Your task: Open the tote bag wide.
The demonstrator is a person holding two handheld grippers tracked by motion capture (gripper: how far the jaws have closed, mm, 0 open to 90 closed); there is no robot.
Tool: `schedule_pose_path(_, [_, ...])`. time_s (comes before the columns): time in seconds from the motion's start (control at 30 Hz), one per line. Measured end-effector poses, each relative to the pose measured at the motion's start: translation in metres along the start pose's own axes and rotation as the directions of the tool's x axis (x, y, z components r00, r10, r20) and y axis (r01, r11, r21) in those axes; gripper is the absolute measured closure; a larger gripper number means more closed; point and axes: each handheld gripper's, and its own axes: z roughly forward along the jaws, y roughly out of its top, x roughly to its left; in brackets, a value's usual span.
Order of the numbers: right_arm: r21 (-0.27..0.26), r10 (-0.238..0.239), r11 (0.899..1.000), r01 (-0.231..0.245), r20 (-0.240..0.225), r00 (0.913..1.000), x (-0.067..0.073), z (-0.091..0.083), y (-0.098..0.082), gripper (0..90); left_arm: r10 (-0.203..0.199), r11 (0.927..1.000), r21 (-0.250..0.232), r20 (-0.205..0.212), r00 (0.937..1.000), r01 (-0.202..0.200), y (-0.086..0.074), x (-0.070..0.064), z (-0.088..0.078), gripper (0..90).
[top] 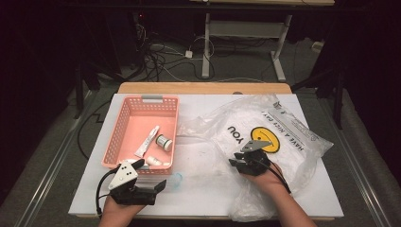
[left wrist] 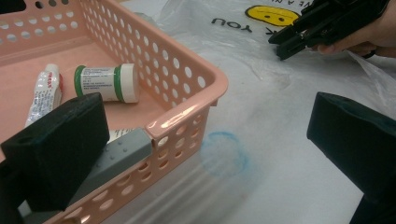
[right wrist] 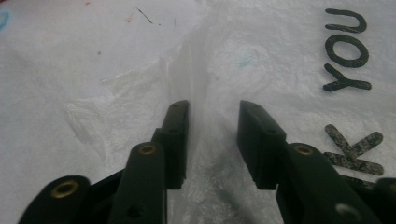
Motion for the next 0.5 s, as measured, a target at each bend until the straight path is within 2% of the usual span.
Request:
schedule_pose_path(0.13, [0.001, -0.016, 1.000, 0.016, -0.003, 0.9999, 0.001, 0.000, 0.000, 69.9, 0.001, 1.0000, 0.002, 0.000, 1.0000, 0.000, 0.000, 0.000, 0.000, 0.0])
schedule_pose_path(0.27, [0.005, -0.056, 0.998, 0.057, -0.041, 0.9976, 0.008, 0.001, 0.003, 68.2, 0.000, 1.0000, 0.001, 0.000, 1.0000, 0.000, 0.000, 0.000, 0.000, 0.0])
schedule_pose_path(0.37, [0.009, -0.067, 0.998, 0.068, -0.032, 0.9972, 0.011, 0.003, 0.004, 69.0, 0.002, 1.0000, 0.001, 0.001, 1.0000, -0.002, 0.000, 0.000, 0.000, 0.0])
schedule_pose_path(0.5, [0.001, -0.058, 0.998, 0.058, -0.028, 0.9979, 0.008, 0.004, 0.004, 75.7, 0.000, 1.0000, 0.000, 0.002, 1.0000, 0.000, 0.000, 0.000, 0.000, 0.0])
